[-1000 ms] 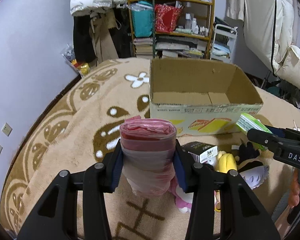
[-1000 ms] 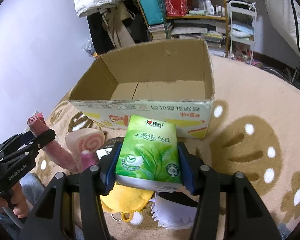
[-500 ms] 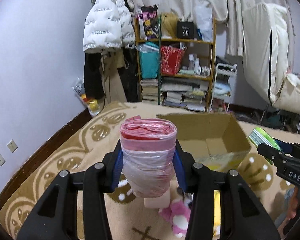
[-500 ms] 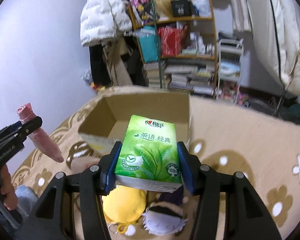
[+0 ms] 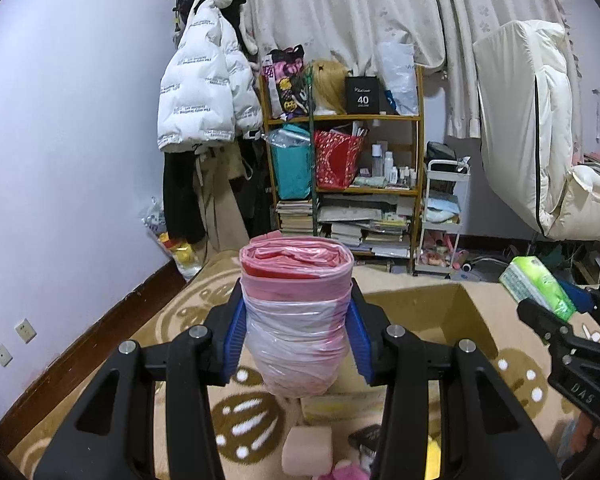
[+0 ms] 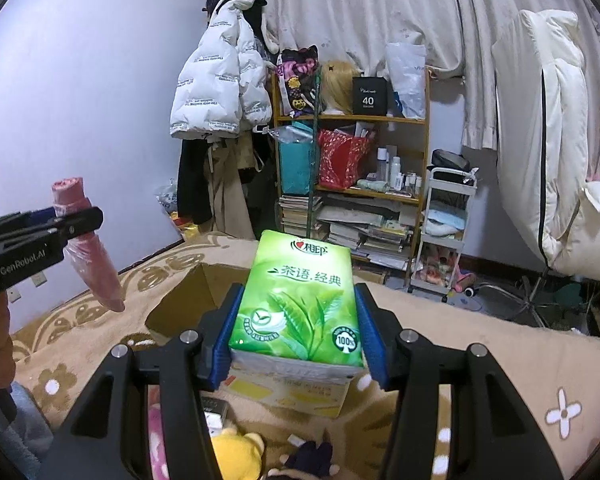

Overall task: Organize soft objects
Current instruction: 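Lift the pink towel and green tissue pack over the cardboard box with both tools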

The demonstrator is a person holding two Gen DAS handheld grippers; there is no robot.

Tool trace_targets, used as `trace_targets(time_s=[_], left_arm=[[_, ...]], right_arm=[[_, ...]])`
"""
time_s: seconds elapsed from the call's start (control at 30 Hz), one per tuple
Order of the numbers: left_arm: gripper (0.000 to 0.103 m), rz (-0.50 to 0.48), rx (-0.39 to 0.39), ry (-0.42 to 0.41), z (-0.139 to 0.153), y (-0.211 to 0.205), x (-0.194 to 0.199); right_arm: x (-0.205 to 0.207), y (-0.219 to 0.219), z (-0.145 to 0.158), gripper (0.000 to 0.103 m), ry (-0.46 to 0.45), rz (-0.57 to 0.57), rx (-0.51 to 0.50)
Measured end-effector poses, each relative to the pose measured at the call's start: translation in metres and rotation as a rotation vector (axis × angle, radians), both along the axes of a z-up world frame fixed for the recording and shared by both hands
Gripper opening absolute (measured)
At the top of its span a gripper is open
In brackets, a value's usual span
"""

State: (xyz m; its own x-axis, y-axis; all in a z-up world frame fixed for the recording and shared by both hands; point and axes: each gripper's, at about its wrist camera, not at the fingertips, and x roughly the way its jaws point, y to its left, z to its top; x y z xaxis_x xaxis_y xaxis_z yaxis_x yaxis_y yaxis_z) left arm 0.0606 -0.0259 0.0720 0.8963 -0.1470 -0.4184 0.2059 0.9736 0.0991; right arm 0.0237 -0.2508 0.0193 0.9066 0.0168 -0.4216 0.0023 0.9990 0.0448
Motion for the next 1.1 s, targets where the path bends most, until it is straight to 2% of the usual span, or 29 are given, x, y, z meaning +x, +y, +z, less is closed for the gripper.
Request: trace_targets(time_s=[0.4, 0.5, 0.67, 1.1], left_arm=[[0.043, -0.047, -0.01, 0.062, -0.032, -0.026, 0.034], [0.043, -0.061, -0.006, 0.027, -0.038, -0.03, 0.037], [0.043, -0.081, -0.012, 0.052, -0.05, -0.035, 0.049], [0.044, -0.082, 0.015, 0.2, -0.09, -0.043, 0.073]], right_arm=[[0.038, -0.014, -0.018, 0.057, 0.04, -0.009, 0.028], [0.049, -0.017, -0.026, 0.057, 0.056, -0.006, 0.034], [0.067, -0.016, -0.042, 0.057, 0.106, 0.026, 0.046], [0.091, -0.012, -0.068, 0.057, 0.183, 0.052, 0.011]])
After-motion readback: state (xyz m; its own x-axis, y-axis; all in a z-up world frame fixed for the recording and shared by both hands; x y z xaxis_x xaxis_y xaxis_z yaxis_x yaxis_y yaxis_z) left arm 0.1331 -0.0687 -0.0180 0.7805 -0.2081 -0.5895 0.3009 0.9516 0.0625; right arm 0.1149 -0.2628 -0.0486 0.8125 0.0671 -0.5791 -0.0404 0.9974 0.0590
